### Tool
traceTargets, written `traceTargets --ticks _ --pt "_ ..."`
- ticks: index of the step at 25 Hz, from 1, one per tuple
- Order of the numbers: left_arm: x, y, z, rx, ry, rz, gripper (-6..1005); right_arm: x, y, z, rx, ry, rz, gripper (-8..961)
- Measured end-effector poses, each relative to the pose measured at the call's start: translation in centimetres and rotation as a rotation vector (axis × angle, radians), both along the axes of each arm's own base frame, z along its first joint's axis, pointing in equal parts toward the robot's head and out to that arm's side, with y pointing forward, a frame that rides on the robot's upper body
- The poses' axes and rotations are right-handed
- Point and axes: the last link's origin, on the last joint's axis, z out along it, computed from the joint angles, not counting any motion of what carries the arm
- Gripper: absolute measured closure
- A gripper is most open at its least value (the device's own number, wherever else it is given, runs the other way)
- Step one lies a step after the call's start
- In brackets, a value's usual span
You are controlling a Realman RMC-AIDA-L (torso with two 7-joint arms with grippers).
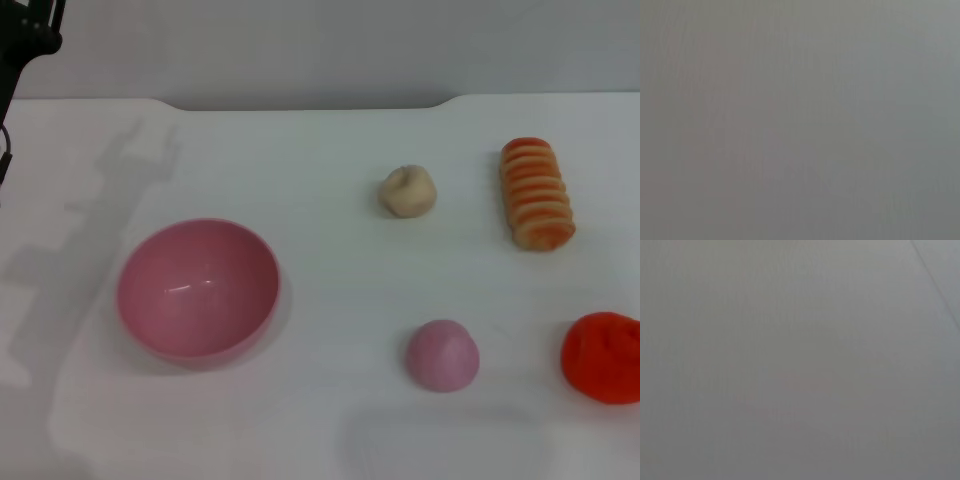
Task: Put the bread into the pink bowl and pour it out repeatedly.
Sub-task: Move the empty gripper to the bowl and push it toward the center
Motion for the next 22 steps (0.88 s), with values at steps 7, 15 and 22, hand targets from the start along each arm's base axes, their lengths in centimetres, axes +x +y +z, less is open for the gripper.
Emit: traceTargets --ticks 7,15,22 --pt "0.0 0.0 0.1 0.004 0.001 -0.002 519 -0.1 0.0 -0.1 -0.002 0.006 0.006 298" --pt "0.2 0.3 -0.1 -0.045 0.012 -0.018 521 -0.1 0.0 0.0 -0.001 0.015 0.009 295" --pt "0.5 3.0 0.4 -0.204 0.003 0.068 522 0.1 -0.1 0.1 0.003 0.016 0.003 293"
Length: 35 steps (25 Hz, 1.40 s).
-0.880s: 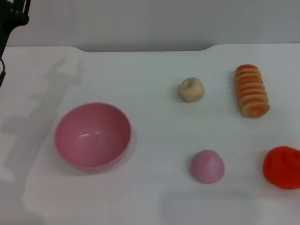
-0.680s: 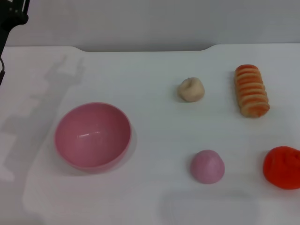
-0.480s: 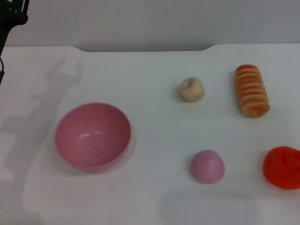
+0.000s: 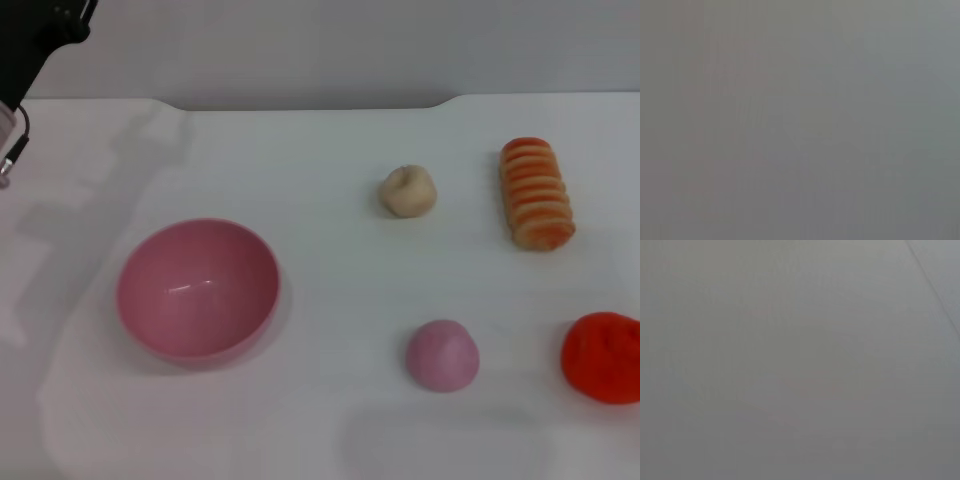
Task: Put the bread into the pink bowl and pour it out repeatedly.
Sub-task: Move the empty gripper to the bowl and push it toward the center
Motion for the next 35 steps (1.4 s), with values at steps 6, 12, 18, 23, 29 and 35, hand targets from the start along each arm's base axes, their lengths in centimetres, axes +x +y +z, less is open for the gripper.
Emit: traceTargets --ticks 6,12,18,23,29,35 --pt "1.7 1.8 1.3 -0.138 0.054 0.077 523 0.3 -0.1 0.1 0.003 0.002 -0.012 290" --pt "2.6 2.5 3.2 -0.314 0.044 0.103 523 0.3 -0.1 0.2 0.005 0.003 -0.013 288" --pt "3.4 2.6 4.3 -0.481 0.107 0.151 522 0.2 -0.1 0.2 0.005 0.003 -0.012 286" --pt "4.7 1.9 4.0 -0.696 0.281 0.178 522 0.1 0.1 0.2 0.004 0.003 -0.006 284" --pt "5.7 0.8 4.1 -0.906 0.415 0.190 522 0.0 0.3 0.2 0.004 0.002 -0.003 282" --pt "5.3 -0.2 3.9 -0.993 0.462 0.262 523 -0.1 0.4 0.3 0.006 0.000 0.000 280"
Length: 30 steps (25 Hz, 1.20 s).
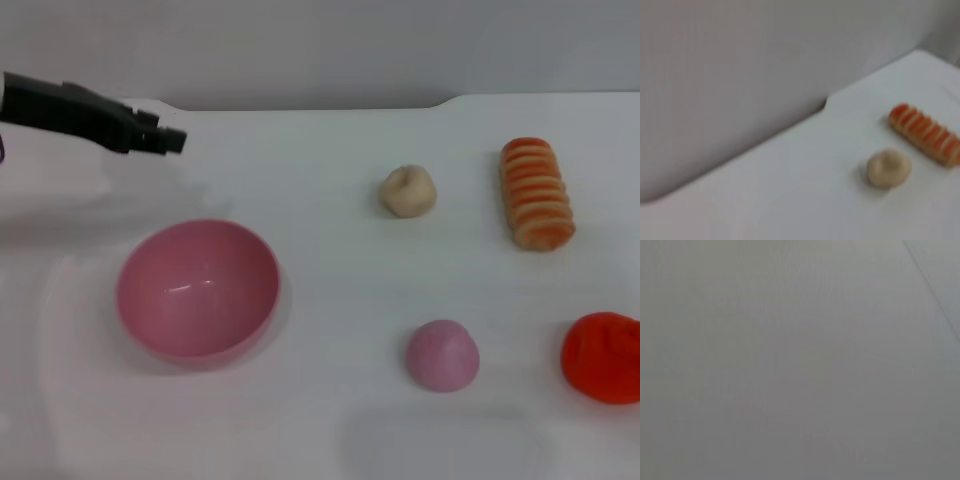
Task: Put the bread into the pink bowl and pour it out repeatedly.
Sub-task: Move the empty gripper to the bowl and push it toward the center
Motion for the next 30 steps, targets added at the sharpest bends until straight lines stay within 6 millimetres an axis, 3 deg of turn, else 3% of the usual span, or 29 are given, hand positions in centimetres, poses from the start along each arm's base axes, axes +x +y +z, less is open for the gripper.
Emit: traceTargets --ticks 8,13,21,30 --pt "-1.0 -0.8 -1.4 -0.040 0.039 0.060 500 -0.3 0.3 0.1 0.003 -0.002 0.011 277" --pt "-2.0 -1.1 -1.8 -0.048 0.084 0.091 267 -0.4 0.5 0.1 0.003 -0.003 0.016 275" --pt "-4.2 -1.8 -2.5 -0.043 0.097 0.146 201 -0.5 0.5 0.2 0.005 -0.003 0.021 272" --pt "-6.4 -2.7 -3.3 -0.038 0.091 0.209 203 -0.9 0.9 0.2 0.006 -0.003 0.033 268"
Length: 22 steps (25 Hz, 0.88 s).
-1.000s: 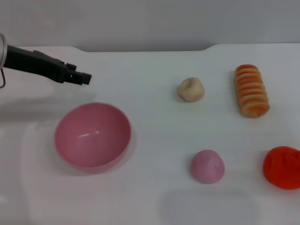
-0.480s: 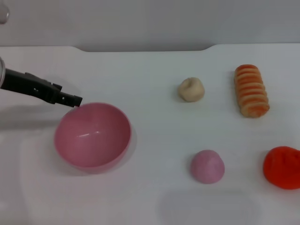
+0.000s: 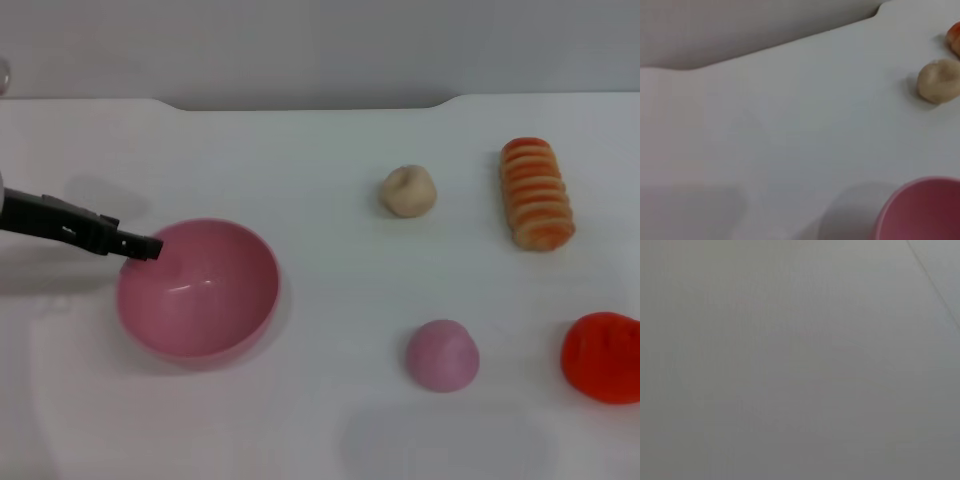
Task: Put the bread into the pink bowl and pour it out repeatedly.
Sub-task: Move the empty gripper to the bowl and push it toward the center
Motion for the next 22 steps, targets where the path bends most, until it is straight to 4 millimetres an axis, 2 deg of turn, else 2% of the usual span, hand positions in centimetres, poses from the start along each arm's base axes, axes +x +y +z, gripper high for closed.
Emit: traceTargets --ticks 12,22 --pt "-1.3 -1.0 -2.1 -0.040 0.061 0.033 205 -0.6 0.4 0.0 0.000 -0.005 0.025 264" --pt "-1.6 -0.7 -2.2 -0.015 0.084 0.046 207 -0.7 0.5 0.0 0.002 -0.006 0.030 260"
